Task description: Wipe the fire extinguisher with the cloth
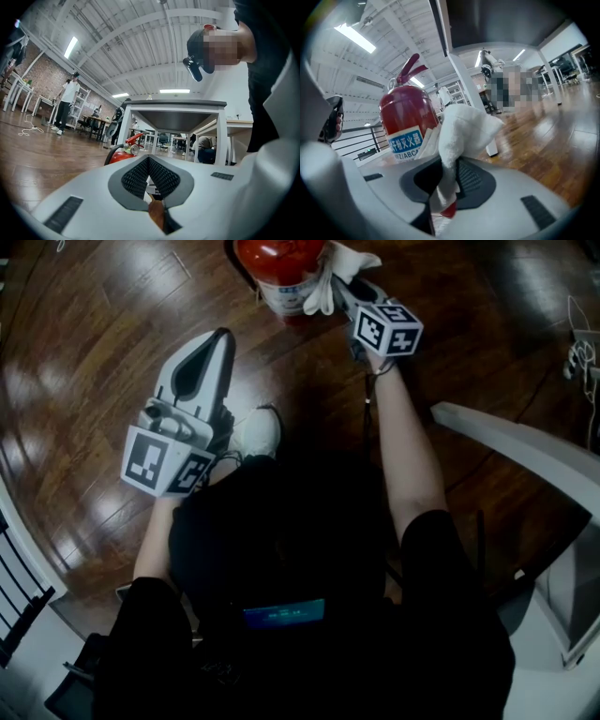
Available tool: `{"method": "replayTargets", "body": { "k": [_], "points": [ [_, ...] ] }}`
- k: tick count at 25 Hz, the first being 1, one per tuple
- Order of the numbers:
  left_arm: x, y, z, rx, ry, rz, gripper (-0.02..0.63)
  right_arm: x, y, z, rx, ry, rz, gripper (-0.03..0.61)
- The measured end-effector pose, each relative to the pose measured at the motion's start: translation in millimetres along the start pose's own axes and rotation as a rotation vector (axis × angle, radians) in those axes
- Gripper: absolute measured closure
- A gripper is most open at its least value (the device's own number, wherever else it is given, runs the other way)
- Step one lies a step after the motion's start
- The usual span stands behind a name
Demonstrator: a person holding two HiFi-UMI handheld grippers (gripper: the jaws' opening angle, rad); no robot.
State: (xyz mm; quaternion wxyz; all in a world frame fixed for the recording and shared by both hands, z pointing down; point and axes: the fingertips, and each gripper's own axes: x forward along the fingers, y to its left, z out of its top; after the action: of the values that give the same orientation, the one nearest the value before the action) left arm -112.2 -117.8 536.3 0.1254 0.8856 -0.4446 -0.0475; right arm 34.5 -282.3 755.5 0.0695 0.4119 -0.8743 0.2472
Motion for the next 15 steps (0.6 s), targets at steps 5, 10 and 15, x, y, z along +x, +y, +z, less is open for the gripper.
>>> {"method": "replayTargets", "body": {
  "k": [5,10,15],
  "points": [
    [1,1,0,0.001,-0.002,0.003,0.615,9,-10,-23,0.023,0.058,-0.016,0.485],
    [0,1,1,0.001,-0.007,0.003,0.615,10,-11,-32,0.013,0.095,-0.029,0.485],
    [-1,-1,1,0.004,-0.009,0.005,0.615,-1,-13,-13,0.031,0.039,-0.032,0.485]
  ]
}}
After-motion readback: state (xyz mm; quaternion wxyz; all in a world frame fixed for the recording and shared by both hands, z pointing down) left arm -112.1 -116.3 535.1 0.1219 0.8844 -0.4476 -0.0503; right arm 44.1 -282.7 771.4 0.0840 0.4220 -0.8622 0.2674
